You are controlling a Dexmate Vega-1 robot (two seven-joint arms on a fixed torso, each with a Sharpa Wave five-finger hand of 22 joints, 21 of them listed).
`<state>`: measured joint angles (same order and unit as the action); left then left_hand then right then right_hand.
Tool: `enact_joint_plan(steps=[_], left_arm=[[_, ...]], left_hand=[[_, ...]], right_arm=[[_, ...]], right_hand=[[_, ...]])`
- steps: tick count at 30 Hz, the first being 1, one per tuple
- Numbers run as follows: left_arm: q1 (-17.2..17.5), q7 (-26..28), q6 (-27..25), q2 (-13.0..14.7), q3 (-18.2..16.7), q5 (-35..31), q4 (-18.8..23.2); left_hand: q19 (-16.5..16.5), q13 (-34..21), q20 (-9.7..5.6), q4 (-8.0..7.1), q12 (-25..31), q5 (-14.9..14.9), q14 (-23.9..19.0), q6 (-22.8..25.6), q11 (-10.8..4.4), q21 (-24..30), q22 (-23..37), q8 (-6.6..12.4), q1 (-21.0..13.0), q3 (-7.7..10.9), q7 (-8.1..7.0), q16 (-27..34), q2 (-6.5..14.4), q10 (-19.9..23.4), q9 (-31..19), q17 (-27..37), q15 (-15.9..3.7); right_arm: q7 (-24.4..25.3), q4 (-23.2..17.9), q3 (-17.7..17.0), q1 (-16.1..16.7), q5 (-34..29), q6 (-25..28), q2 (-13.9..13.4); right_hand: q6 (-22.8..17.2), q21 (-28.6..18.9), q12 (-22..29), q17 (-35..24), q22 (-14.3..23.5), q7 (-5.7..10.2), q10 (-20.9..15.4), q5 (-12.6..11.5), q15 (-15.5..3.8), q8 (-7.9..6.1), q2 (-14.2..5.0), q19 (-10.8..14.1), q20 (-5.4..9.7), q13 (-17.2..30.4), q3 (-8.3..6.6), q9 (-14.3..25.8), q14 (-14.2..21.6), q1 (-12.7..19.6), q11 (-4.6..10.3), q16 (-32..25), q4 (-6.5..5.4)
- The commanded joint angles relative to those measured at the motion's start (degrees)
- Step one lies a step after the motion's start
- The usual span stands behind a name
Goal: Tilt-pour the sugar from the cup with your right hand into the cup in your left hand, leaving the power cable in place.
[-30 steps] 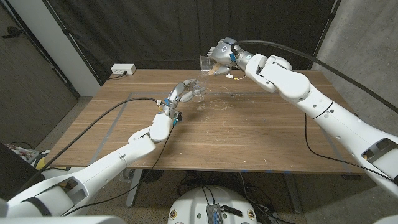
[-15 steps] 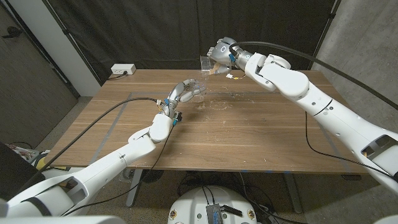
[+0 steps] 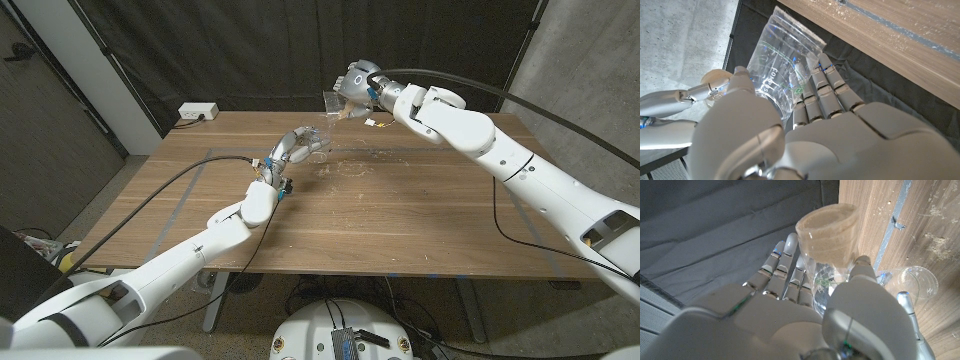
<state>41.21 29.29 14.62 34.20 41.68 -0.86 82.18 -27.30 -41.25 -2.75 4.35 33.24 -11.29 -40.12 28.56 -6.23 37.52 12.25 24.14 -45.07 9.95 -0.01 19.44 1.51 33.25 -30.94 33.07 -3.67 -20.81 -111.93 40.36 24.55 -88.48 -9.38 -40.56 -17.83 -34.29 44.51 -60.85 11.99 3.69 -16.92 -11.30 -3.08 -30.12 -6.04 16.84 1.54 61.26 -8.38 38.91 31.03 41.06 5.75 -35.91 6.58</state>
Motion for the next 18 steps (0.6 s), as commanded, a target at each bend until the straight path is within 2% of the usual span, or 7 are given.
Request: enact_joint_plan(steps=[1,18], left_arm=[[-1.12,-0.28,1.44,-1.04,0.29,0.07,-2.47],[-2.92,-0.81,4.70,-2.94,1.31,-0.30,-6.48]], left_hand=[[0.40,-0.21,-1.18,0.29,-0.05,-0.18,-0.41,0.21,-1.00,0.28,-0.01,-0.12,-0.79,-0.04,-0.11,-0.23,0.45,0.75,-0.36,0.27,-5.41],[0.40,-0.38,-1.37,0.38,-0.05,-0.17,-0.74,0.38,-0.96,0.54,-0.05,-0.14,-1.03,-0.18,-0.37,-0.33,0.40,0.96,-0.48,0.36,-5.59]], right_arm=[[0.55,0.91,1.40,-1.31,-2.62,-0.70,-0.27],[0.55,0.60,1.80,-1.77,-3.29,-1.14,-0.38]], right_hand=[[-0.98,0.15,-0.17,-0.21,0.04,0.44,-0.68,-0.25,-10.00,-0.26,-0.49,-0.18,0.09,0.20,-0.20,-0.06,0.61,0.14,-0.07,0.11,0.31],[-1.25,0.27,-0.27,-0.52,0.05,0.54,-0.89,-0.26,-10.00,-0.14,-0.57,-0.20,-0.01,0.30,-0.23,-0.50,1.01,0.04,0.03,0.40,0.34]])
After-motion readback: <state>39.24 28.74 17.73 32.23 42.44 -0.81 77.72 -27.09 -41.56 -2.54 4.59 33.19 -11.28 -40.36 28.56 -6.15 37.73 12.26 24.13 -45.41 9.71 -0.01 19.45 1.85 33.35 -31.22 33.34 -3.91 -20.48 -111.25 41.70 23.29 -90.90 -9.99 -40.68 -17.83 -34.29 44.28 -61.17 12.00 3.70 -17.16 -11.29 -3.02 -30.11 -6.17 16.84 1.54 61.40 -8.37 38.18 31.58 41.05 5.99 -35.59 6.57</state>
